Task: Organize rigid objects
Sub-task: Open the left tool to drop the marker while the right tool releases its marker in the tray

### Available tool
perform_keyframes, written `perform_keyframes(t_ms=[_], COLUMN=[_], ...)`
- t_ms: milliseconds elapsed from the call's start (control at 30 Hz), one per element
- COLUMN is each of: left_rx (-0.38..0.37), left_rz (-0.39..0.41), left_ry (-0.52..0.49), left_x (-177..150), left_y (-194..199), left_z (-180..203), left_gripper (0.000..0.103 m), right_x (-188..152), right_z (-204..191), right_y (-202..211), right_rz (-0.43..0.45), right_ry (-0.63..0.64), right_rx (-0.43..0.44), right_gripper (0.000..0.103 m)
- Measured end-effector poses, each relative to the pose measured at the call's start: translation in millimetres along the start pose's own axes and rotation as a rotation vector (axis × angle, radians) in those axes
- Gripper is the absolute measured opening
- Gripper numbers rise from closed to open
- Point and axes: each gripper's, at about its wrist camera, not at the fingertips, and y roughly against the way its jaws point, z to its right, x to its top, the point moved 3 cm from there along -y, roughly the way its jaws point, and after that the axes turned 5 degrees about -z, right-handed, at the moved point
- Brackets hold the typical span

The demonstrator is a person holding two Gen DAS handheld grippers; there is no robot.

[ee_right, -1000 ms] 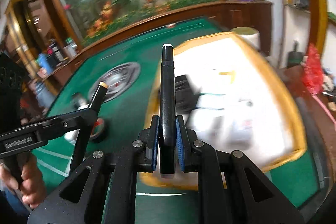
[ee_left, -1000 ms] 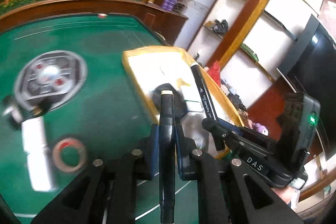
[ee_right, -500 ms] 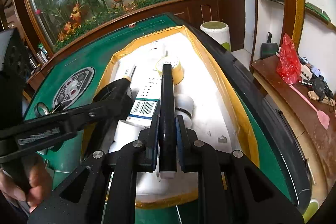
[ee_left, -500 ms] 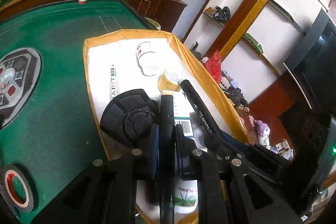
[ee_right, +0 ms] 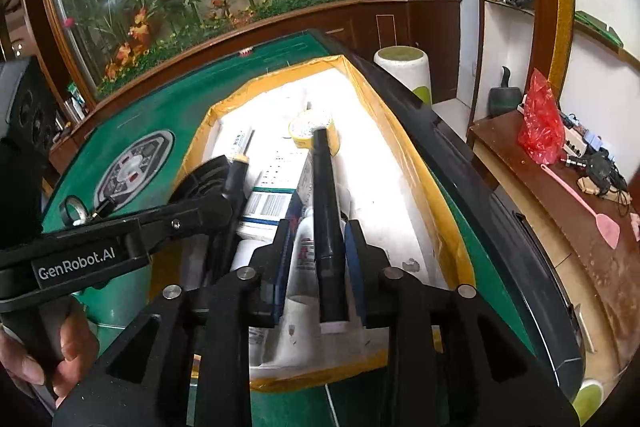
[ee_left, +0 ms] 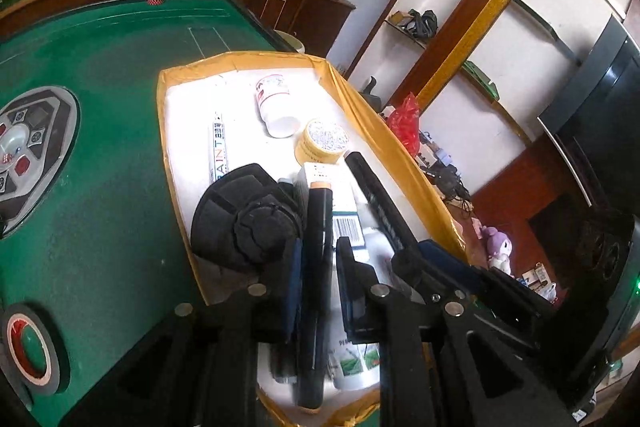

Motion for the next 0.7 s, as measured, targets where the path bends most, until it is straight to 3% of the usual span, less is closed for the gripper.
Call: perform_keyframes(t_ms=[200, 467, 567, 633, 700], left_rx=[-0.021, -0.006, 0.014, 0.047, 0.084], left_rz=[-0.004, 0.047, 0.092, 0.141, 0.204], left_ry=[-0.007, -0.012, 0.001, 0.016, 0.046], left_x=[-10.3, -27.5, -29.7, -29.8, -29.9], left_y=[12.8, 49.8, 72.5, 90.5, 113.6], left_z=[2.0, -14.3, -29.4, -43.7, -62.5], left_gripper=[0.019, 0.021, 0.037, 0.062, 0.068], right_x=[-2.4, -5.7, -6.6, -9.5, -13.9], right_z=[-5.9, -34.7, -53.4, -67.7, -82.9], right_y=[11.0, 28.3, 31.6, 31.5, 29.8], right_rz=[0.017, 0.053, 0.055, 0.048, 0.039], right_ry=[-0.010, 0.019, 0.044, 0.071, 0.106], right_rx=[-0.011, 0.029, 0.058, 0.077, 0.092], right_gripper=[0.029, 0.030, 0.030, 0.030, 0.031])
